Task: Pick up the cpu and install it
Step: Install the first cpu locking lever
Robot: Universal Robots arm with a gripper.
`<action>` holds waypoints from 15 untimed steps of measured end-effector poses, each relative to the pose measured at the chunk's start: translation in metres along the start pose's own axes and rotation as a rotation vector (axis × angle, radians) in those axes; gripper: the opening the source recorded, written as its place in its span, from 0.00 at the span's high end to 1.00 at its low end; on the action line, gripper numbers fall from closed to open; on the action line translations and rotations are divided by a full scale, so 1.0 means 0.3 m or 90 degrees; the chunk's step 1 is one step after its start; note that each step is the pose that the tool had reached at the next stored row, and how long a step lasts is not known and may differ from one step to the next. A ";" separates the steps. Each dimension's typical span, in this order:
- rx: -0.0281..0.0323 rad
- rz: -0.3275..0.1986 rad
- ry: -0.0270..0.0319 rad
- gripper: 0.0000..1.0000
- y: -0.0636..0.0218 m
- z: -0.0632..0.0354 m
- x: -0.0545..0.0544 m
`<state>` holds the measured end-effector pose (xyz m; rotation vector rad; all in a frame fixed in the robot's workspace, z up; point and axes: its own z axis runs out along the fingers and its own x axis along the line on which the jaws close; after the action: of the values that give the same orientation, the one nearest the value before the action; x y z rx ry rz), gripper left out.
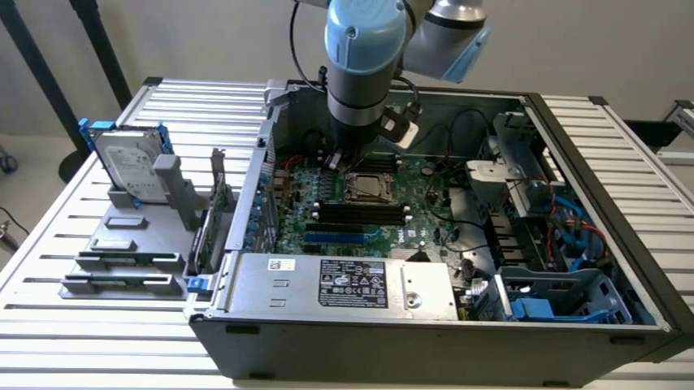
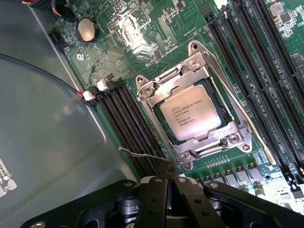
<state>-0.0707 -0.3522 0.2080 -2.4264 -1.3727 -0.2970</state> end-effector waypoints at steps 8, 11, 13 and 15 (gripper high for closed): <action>0.0203 0.010 -0.0107 0.89 0.001 0.011 0.003; 0.0226 0.011 -0.0106 0.89 0.003 0.014 0.005; 0.0232 0.011 -0.0098 0.89 0.005 0.016 0.006; 0.0232 0.011 -0.0096 0.89 0.006 0.018 0.006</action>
<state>-0.0682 -0.3496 0.2031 -2.4139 -1.3519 -0.2479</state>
